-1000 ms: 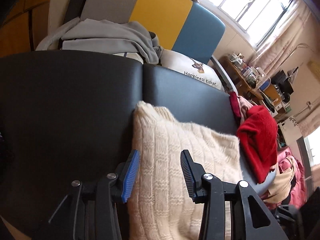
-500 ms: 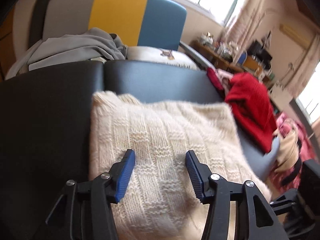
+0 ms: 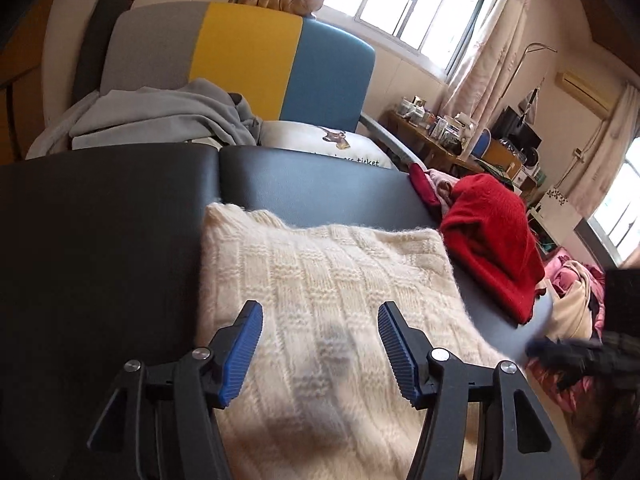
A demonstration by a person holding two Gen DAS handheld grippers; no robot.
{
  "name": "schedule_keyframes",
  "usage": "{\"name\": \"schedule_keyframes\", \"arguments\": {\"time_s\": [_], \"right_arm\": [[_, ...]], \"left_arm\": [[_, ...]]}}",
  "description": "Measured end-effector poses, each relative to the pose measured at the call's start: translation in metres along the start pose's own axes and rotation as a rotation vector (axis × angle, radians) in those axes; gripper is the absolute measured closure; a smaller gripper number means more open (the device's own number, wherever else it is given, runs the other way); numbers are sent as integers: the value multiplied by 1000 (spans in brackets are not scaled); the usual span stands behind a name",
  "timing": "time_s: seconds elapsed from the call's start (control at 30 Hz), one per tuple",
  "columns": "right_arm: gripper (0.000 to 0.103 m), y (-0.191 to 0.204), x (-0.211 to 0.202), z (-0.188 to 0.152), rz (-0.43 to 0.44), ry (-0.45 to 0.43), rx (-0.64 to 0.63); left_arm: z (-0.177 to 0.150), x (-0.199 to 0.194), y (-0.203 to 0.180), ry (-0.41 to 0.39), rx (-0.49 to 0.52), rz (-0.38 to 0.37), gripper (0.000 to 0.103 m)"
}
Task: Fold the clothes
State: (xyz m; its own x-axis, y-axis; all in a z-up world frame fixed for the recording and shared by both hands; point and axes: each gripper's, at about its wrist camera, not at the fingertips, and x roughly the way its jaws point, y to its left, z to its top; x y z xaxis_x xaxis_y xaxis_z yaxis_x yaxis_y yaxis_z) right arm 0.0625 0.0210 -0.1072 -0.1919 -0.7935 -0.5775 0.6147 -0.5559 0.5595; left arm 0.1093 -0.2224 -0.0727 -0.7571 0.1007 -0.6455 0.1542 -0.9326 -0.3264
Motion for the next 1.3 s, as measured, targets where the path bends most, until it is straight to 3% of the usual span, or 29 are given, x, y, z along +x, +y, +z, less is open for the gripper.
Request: {"name": "schedule_keyframes", "arguments": {"time_s": [0.2,0.33,0.37,0.5,0.63,0.7,0.73,0.8,0.87,1.07,1.17,1.3], "right_arm": [[72,-38,70,39,-30,27,209],[72,-36,93,50,-50,49,233],[72,-32,94,51,-73,59,215],[88,-3,90,60,-176,63,79],[93,44,44,79,-214,-106,-83],[95,42,33,78,-292,-155,-91],[102,24,39,71,-343,-121,-51],[103,-16,57,53,-423,-41,37],[103,-53,74,27,-442,42,136],[97,-47,52,31,-231,-44,185],[78,-45,41,32,-126,-86,209],[71,-41,27,34,16,-143,240]], "left_arm": [[-30,-21,0,-3,71,-10,42],[-45,-24,-5,12,127,-36,42],[-49,-23,-7,17,134,-45,42],[-55,-28,-13,9,134,-87,43],[-58,-31,-24,4,190,-101,40],[-63,-24,-27,36,212,-103,38],[-66,-18,-28,59,217,-106,38],[-75,-9,-31,93,236,-102,36],[-82,-3,-36,111,261,-90,35],[-71,-9,-44,88,251,-103,34],[-66,-3,-46,102,237,-111,34],[-66,-1,-49,103,246,-111,34]]}}
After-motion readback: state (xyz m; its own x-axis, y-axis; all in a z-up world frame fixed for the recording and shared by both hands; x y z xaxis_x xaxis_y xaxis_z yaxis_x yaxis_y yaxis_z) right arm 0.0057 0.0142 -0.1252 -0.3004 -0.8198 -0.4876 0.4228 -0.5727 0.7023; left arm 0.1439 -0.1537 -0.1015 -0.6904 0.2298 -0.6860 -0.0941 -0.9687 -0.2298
